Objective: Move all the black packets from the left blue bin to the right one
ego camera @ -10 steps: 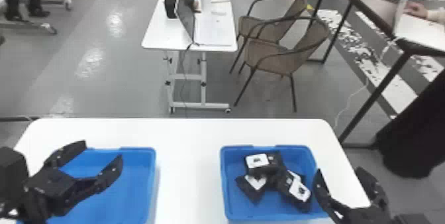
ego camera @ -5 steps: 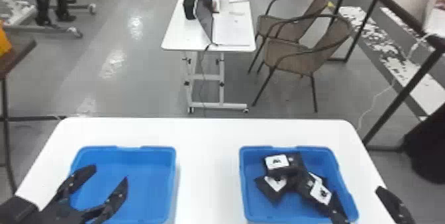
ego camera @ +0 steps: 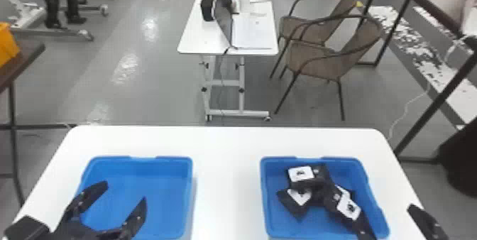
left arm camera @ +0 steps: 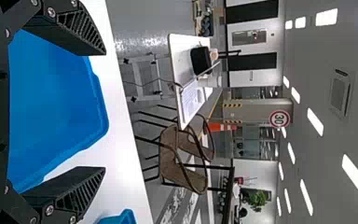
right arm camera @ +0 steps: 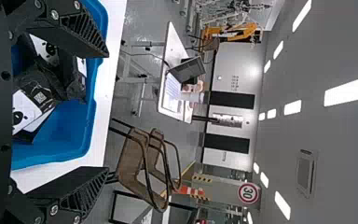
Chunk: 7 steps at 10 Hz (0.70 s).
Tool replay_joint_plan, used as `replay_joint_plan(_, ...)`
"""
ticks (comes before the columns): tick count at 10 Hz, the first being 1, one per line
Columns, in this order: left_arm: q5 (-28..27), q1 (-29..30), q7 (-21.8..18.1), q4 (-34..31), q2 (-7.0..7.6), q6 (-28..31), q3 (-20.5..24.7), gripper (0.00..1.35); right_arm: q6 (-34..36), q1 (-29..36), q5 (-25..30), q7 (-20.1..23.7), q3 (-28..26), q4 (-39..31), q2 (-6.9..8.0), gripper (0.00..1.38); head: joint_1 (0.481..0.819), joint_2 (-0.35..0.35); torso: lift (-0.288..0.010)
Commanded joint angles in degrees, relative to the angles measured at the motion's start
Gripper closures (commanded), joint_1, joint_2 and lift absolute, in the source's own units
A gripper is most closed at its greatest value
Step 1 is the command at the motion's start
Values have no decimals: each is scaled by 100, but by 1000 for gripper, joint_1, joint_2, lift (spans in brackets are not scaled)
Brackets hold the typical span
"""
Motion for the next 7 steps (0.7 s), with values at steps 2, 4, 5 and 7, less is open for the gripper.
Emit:
replay_joint_plan(2, 126, -12, -6, 76, -15, -30, -40, 150, 130, -8, 39, 0, 2, -48, 5, 159, 695, -43, 0)
replay_joint_plan(4, 187, -64, -23, 138, -15, -4, -84, 150, 139, -34, 4, 0, 2, -48, 5, 159, 695, -45, 0)
replay_joint_plan(5, 249, -91, -32, 164, -15, 22, -128, 150, 148, -61, -5, 0, 2, -57, 5, 159, 695, -46, 0)
replay_joint_plan(7, 293, -117, -32, 199, -15, 66, -163, 150, 192, -87, -23, 0, 2, -57, 5, 159, 695, -58, 0)
